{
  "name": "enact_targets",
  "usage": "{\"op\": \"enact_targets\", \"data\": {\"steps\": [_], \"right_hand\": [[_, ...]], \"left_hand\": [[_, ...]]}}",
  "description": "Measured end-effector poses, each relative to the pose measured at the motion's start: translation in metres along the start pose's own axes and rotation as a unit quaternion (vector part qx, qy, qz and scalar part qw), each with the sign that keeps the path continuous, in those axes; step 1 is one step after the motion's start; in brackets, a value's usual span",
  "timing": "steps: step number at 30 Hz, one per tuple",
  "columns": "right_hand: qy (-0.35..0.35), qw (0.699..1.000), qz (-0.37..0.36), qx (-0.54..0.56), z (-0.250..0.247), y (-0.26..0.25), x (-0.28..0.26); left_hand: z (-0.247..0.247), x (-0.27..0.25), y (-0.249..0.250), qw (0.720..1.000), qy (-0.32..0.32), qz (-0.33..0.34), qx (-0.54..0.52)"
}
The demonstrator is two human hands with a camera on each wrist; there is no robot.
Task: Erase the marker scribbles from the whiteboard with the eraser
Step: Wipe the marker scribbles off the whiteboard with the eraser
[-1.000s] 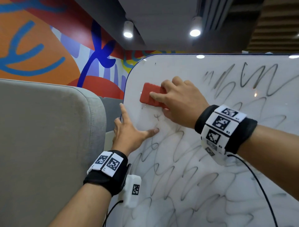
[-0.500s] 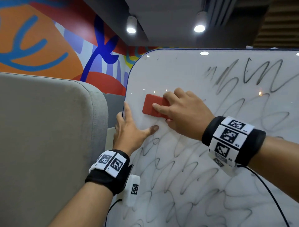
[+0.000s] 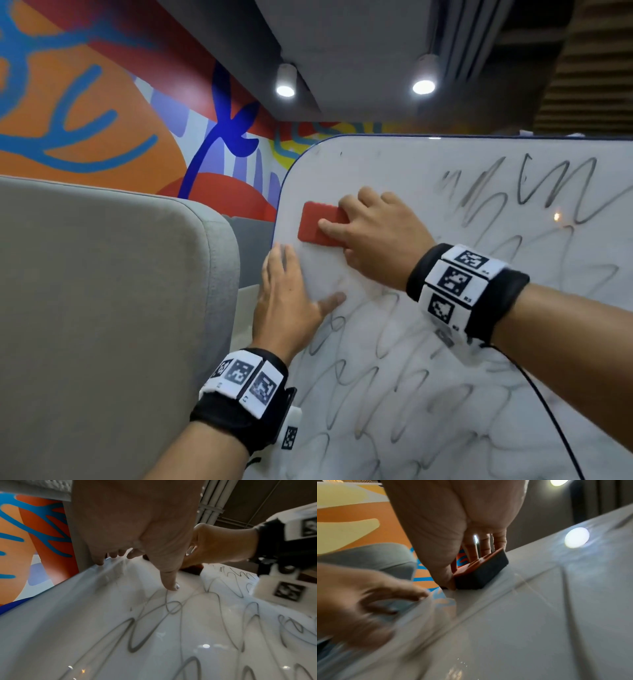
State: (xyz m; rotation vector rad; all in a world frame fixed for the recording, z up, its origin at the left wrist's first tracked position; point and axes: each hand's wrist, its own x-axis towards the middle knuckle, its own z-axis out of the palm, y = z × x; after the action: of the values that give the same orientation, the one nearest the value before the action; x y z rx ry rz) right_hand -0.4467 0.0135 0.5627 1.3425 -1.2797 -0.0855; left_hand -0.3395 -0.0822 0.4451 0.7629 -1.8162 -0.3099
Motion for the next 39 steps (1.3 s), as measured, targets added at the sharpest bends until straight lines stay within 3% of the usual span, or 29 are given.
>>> {"op": "enact_targets", "data": {"steps": [5,7,10,11,16,22,24,28,30,33,35,39], "right_hand": [[0.034,0.992,0.120,-0.003,-0.014,0.044,0.033],[0.029,0.996,0.089,0.003,-0.009,0.032,0.026],[0.009,1.000,-0.013,0.008,0.001,0.017,0.013],[0.003,1.000,-0.013,0.006,-0.002,0.023,0.015],[0.057,0.985,0.164,0.018,-0.019,0.069,0.030],[0.036,0.999,0.001,0.024,0.005,0.034,-0.011],[0.032,0.999,0.028,0.031,-0.003,0.046,-0.007],[0.050,0.985,0.158,0.047,-0.016,0.067,0.004],[0.048,0.988,0.145,0.036,-0.010,0.052,-0.004],[0.027,0.998,0.033,0.037,0.004,0.023,-0.024],[0.003,0.999,0.003,0.039,0.001,0.028,-0.024],[0.016,0.994,0.101,0.046,-0.022,0.064,-0.004]], "left_hand": [[-0.001,0.000,0.001,1.000,-0.006,0.010,0.009],[-0.001,0.000,0.000,1.000,-0.009,0.019,0.013],[-0.001,0.001,-0.001,0.999,-0.019,0.026,0.019],[-0.001,0.002,-0.002,0.999,-0.020,0.028,0.021],[0.000,0.004,-0.003,0.998,-0.020,0.050,0.024],[0.001,0.010,0.004,0.997,-0.013,0.073,0.029],[0.003,0.011,0.006,0.996,-0.006,0.077,0.039],[0.005,0.014,0.009,0.996,0.007,0.081,0.031],[0.005,0.014,0.008,0.996,0.010,0.084,0.032],[0.004,0.013,0.003,0.996,-0.001,0.086,0.039],[0.003,0.011,0.001,0.995,-0.010,0.085,0.047],[0.001,0.012,0.004,0.996,-0.009,0.083,0.043]]}}
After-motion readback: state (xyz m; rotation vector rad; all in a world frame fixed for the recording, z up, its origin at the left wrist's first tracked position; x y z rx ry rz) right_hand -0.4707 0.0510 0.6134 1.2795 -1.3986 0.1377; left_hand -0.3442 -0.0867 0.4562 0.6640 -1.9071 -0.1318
